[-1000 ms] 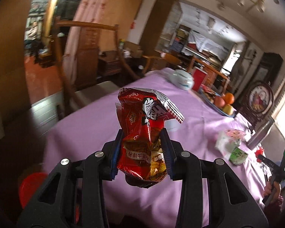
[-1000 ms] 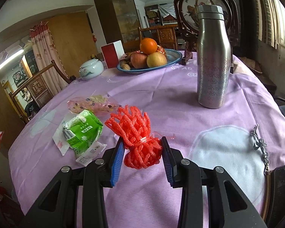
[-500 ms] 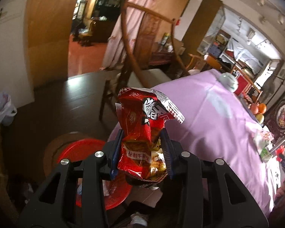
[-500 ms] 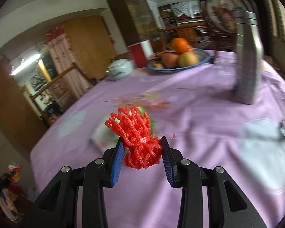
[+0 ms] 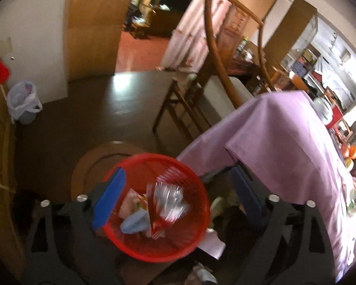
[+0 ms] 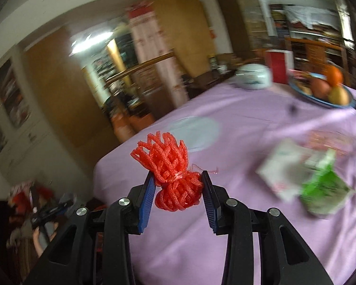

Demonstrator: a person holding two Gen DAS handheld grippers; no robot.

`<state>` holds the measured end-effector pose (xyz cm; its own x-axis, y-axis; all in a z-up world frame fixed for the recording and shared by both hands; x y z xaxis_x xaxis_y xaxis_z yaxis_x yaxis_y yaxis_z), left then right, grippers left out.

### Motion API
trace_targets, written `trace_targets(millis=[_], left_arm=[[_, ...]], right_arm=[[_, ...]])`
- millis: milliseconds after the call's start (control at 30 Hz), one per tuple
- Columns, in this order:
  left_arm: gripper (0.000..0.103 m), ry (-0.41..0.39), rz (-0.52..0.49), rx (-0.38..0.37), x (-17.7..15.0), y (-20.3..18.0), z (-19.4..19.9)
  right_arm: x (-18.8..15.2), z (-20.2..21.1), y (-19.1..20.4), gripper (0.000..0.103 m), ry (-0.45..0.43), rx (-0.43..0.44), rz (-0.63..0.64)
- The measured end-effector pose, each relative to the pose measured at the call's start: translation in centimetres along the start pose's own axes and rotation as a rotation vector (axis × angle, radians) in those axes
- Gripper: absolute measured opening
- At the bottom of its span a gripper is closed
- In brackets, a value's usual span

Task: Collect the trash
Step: 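Carry the snack bag and mesh net to the wastebasket and open both tools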

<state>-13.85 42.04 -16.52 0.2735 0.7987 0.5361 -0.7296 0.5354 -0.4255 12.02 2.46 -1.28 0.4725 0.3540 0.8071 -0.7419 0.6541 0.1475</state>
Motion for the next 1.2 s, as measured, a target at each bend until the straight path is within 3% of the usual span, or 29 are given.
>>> trace_targets(millis=[200, 400, 533, 633, 833, 1200], left_arm=[[0.096, -0.112, 0.026, 0.114, 2.0, 3.7, 1.2], [0.096, -0.092, 0.153, 0.051, 2.9, 7.1, 0.4], [0.096, -0.084, 0.2, 0.048, 3.3, 9.1, -0.1], [0.096, -0.074, 0.233, 0.044, 3.5, 10.2, -0.6], [0.096, -0.069, 0.256, 0.042, 3.5, 11.4, -0.6], [0.096, -0.092, 0.198, 0.043, 3.3, 9.1, 0.2]], right_arm=[[-0.1, -5.6, 11.5, 0.039, 0.108, 0.188, 0.15], [-2.5, -10.5, 21.2, 0.039, 0.245, 0.331, 0.272], [-3.8, -12.8, 26.5, 0.042, 0.312, 0.413, 0.322], [-4.8, -14.6, 29.3, 0.057, 0.345, 0.442, 0.37], [-5.7, -16.2, 30.5, 0.061, 0.38, 0.431, 0.393], [-4.1, -15.2, 25.7, 0.064, 0.327, 0.359, 0.322]])
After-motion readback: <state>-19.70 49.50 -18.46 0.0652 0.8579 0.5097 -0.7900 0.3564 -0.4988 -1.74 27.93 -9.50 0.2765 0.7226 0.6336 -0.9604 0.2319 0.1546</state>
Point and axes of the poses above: each gripper's, at about its wrist camera, not at the fingertips, and z roughly against the way its jaws point, y to its left, x to its top, the point moved 7 cm from there along -z, roughly the way its jaws point, and after that the axes turned 10 degrees about z, right-handed, at the moved point
